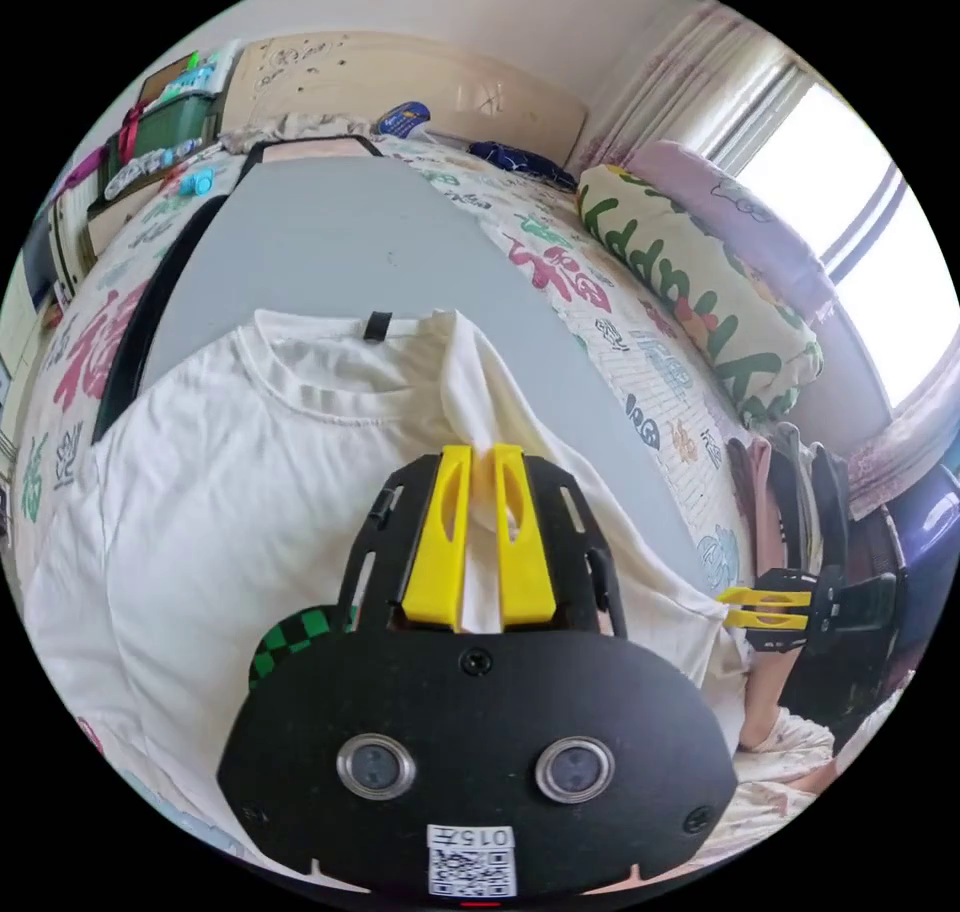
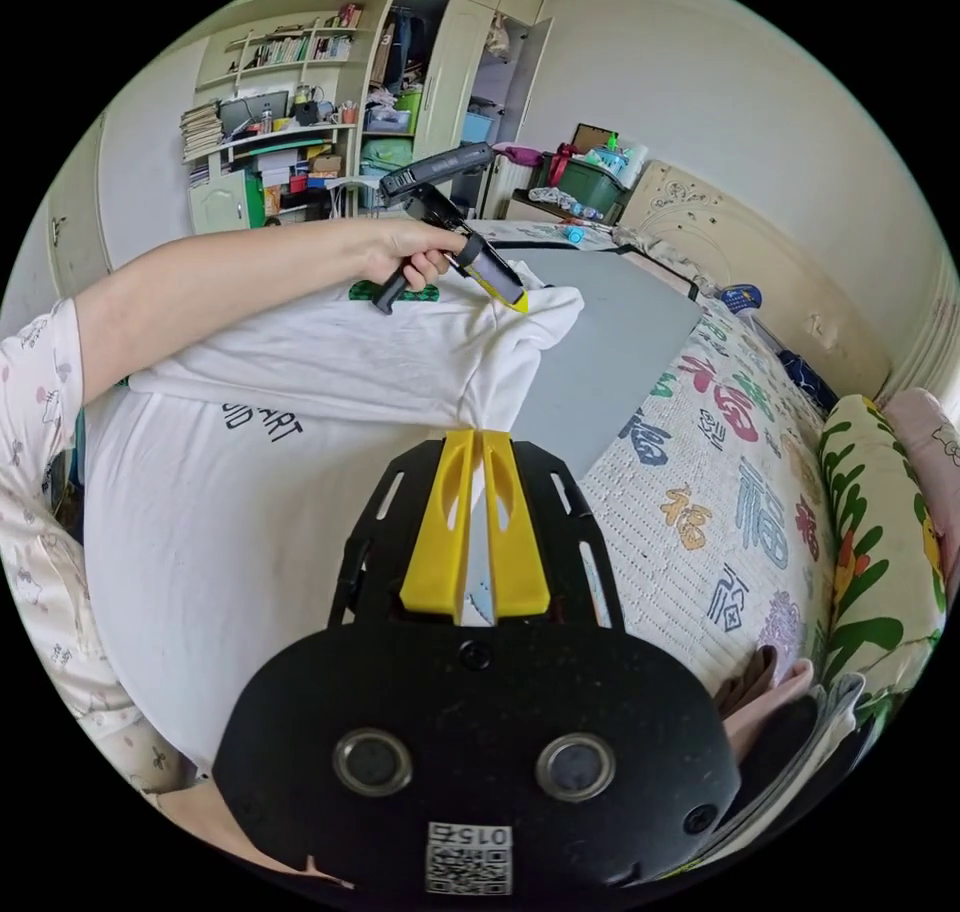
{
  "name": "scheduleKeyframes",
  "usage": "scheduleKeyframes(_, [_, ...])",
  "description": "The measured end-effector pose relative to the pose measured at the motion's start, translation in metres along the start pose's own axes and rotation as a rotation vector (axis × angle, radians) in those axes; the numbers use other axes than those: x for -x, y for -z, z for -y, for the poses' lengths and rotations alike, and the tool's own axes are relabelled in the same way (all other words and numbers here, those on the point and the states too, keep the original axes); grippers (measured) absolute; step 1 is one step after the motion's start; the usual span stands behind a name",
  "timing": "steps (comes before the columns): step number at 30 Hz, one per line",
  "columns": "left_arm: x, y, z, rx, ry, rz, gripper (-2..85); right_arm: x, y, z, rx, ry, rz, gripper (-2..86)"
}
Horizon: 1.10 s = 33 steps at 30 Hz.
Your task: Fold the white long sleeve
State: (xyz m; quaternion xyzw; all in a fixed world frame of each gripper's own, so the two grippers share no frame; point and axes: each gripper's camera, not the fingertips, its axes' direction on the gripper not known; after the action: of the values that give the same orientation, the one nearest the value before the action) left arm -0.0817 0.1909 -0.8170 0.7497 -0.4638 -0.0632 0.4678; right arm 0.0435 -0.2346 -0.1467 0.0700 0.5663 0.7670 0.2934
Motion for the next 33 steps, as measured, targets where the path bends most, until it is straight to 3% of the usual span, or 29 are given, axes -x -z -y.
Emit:
scheduleKeyframes(7, [-0.071,-0.028,0.029,-0.164,-0.171,0.053,1.4,-0.047,0.011,-0.014,0.039,-0.18,-0.171,-0.7])
scheduleKeyframes(19, [-0.165,-0.163,0.063,-0.015,-0.204,0.284,7.3,-0.092,-0.034,-0.032,0.231,-0.312,-0.206,1.0])
scheduleKeyframes(23, [-0.173,-0.116,0.041,-0.093,-0.238,0.313,7.9,-0.102,-0.027,-0.045,0.222,-0.354,-0.199,6.5])
scheduleKeyframes(27, [-0.166,-0.025,-0.014,-0.182,-0.282,0.281,7.9,-0.109,-0.015,-0.057,0.189,-0.407,-0.215,5.6])
scheduleKeyframes(30, [-0.16,0.055,-0.095,-0.214,-0.377,0.214,7.8,-0.112,-0.006,-0.067,0.184,-0.453,-0.316,4.7])
scheduleKeyframes(33, [-0.156,0.118,-0.182,-0.194,-0.484,0.139,7.7,-0.102,0.018,-0.071,0.047,-0.421,-0.185,5.1])
